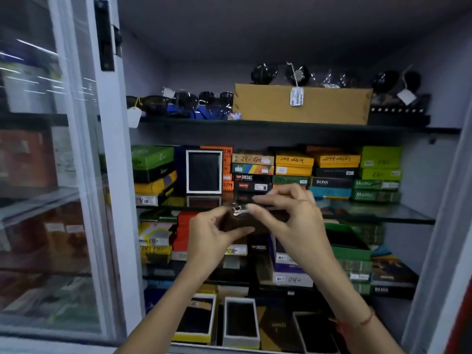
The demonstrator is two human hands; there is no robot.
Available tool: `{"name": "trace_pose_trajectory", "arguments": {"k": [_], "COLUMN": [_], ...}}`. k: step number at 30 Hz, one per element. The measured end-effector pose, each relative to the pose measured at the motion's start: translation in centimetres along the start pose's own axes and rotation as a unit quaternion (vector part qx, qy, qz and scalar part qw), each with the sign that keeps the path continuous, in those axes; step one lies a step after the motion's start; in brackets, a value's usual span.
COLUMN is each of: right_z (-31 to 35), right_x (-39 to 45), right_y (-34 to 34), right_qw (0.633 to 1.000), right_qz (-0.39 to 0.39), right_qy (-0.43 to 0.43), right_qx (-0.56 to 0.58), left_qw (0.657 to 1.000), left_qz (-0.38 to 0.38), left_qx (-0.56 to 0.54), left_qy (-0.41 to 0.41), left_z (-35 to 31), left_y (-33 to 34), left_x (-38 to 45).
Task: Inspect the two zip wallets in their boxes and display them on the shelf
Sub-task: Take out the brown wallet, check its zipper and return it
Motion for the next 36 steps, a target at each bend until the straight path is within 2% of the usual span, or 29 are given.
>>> {"name": "trace_pose_trajectory", "arguments": {"k": [2,8,15,18,20,23,25,28,31,33,36], "right_z": [1.0,1.0,-5.4,-6.8,-7.0,-6.5,-5.1,-2.2,-0.7,-0.6,-0.3], "right_x": [0.5,0.2,0.5,0.9,1.0,0.5,0.7,1.0,0.3,-0.3,-0.1], "right_y": [0.8,-0.1,-2.8,-1.4,0.1,2.2,3.4,6.2,9.0,9.6,9.5], "right_qw": [0.999,0.998,0.96,0.936,0.915,0.871,0.856,0.867,0.893,0.902,0.897], "right_qz": [0.028,-0.056,-0.143,-0.106,-0.073,-0.034,-0.015,0.035,0.057,0.041,0.026], "right_qy": [-0.013,-0.012,0.188,0.233,0.259,0.307,0.304,0.284,0.281,0.279,0.271], "right_qx": [-0.018,0.036,0.149,0.241,0.302,0.381,0.418,0.408,0.347,0.326,0.347], "left_qw": [0.998,0.989,0.995,0.994,0.986,0.95,0.896,0.798,0.735,0.732,0.755], "left_qz": [-0.027,-0.064,-0.08,-0.057,-0.052,-0.036,0.0,0.038,-0.011,-0.032,-0.023], "left_qx": [0.049,0.1,-0.044,-0.087,-0.159,-0.306,-0.431,-0.584,-0.662,-0.666,-0.639], "left_qy": [0.039,0.085,0.043,0.042,0.02,-0.05,-0.108,-0.148,-0.147,-0.141,-0.144], "left_z": [-1.5,-2.5,-0.4,0.0,0.6,2.4,4.4,5.5,5.1,5.0,5.6], "left_y": [0.2,0.4,-2.1,-2.6,-3.0,-3.1,-2.2,-0.5,-1.1,-1.8,-2.5], "left_x": [0.0,-0.6,0.6,0.9,1.1,1.5,1.8,1.6,1.5,1.8,1.7]}}
Point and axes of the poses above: each hand's wrist, its own x-axis towards the middle knuckle, its own y-axis out of the palm, z = x × y, the point moved 9 cm from there along x, towards the middle knuckle, and after that the axes turned 7 degrees about -y, right-handed, at the moved point
